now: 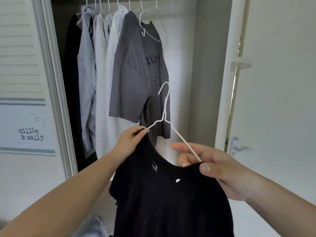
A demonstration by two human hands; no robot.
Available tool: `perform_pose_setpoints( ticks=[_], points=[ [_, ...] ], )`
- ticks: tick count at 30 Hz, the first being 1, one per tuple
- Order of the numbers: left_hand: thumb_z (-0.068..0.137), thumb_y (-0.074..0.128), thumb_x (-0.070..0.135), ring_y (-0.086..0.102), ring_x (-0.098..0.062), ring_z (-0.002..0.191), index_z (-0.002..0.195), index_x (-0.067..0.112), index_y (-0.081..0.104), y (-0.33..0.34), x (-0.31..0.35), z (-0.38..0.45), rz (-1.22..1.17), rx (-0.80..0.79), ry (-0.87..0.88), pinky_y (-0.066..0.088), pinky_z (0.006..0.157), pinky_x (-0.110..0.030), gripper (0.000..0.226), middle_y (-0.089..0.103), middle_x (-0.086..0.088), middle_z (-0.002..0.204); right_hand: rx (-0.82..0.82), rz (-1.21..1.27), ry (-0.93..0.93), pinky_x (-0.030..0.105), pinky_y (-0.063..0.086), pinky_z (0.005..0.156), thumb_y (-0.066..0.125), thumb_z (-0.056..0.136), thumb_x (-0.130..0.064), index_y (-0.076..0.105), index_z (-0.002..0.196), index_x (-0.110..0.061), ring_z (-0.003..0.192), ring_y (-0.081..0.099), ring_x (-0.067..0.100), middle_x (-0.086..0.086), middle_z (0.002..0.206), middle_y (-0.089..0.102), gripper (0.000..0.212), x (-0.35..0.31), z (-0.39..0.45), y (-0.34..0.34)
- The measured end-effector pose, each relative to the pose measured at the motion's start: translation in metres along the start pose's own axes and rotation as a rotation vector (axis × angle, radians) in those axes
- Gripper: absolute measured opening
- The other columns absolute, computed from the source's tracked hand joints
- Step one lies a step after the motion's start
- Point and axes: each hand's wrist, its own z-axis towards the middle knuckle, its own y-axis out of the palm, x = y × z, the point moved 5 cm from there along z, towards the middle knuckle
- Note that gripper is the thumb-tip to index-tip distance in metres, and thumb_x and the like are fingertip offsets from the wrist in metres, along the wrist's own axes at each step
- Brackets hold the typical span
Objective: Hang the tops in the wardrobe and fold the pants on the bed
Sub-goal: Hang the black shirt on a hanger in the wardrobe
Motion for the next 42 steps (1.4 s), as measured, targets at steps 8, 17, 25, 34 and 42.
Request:
perform_pose_setpoints(
  ticks=[8, 17, 25, 34, 42],
  points=[
    [0.064, 0.055, 0.082, 0.049, -0.008, 0.126, 0.117, 0.043, 0.063, 0.046, 0.062, 0.031, -0.325, -0.181, -0.116, 0.036, 0.109, -0.035, 0.066, 0.056, 0.013, 0.133, 0.286, -0.118, -0.097, 0.029, 0.048, 0.076, 0.071, 0.069, -0.019, 0.054, 0.125, -0.016, 0.082, 0.061, 0.009, -0.007, 0.087, 0.065, 0.059, -0.049, 0.016, 0.004],
    [0.079, 0.028, 0.074, 0.038, -0.016, 0.136, 0.127, 0.035, 0.053, 0.013, 0.121, 0.1, -0.621, -0.204, -0.106, 0.028, 0.113, -0.041, 0.067, 0.046, 0.003, 0.144, 0.377, -0.559, -0.151, 0.012, 0.038, 0.047, 0.061, 0.09, -0.021, 0.051, 0.122, -0.026, 0.052, 0.047, -0.002, -0.007, 0.08, 0.063, 0.034, -0.091, 0.109, -0.032],
    [0.085, 0.028, 0.069, 0.057, -0.022, 0.116, 0.117, 0.028, 0.059, -0.045, 0.13, 0.172, -0.8, -0.123, -0.003, 0.045, 0.086, -0.034, 0.061, 0.064, -0.011, 0.123, 0.441, -0.727, -0.321, 0.01, 0.034, 0.05, 0.058, 0.09, -0.022, 0.051, 0.115, -0.036, 0.048, 0.041, -0.001, -0.003, 0.067, 0.044, 0.029, -0.122, 0.229, -0.065],
    [0.086, 0.023, 0.075, 0.058, -0.02, 0.116, 0.12, 0.029, 0.06, -0.124, 0.116, 0.256, -0.72, -0.034, 0.081, 0.045, 0.083, -0.036, 0.068, 0.066, -0.007, 0.122, 0.519, -0.657, -0.369, 0.016, 0.037, 0.054, 0.056, 0.091, -0.024, 0.05, 0.133, -0.023, 0.058, 0.046, -0.003, -0.017, 0.072, 0.045, 0.043, -0.165, 0.356, -0.093],
    [0.099, 0.016, 0.051, 0.05, -0.024, 0.119, 0.138, 0.012, 0.042, -0.135, 0.116, 0.315, -0.851, -0.075, 0.153, 0.035, 0.103, -0.036, 0.062, 0.05, -0.012, 0.133, 0.721, -0.581, -0.386, 0.022, 0.038, 0.053, 0.05, 0.089, -0.025, 0.055, 0.082, -0.015, 0.052, 0.042, 0.011, 0.001, 0.061, 0.043, 0.012, -0.218, 0.432, -0.158]
  ],
)
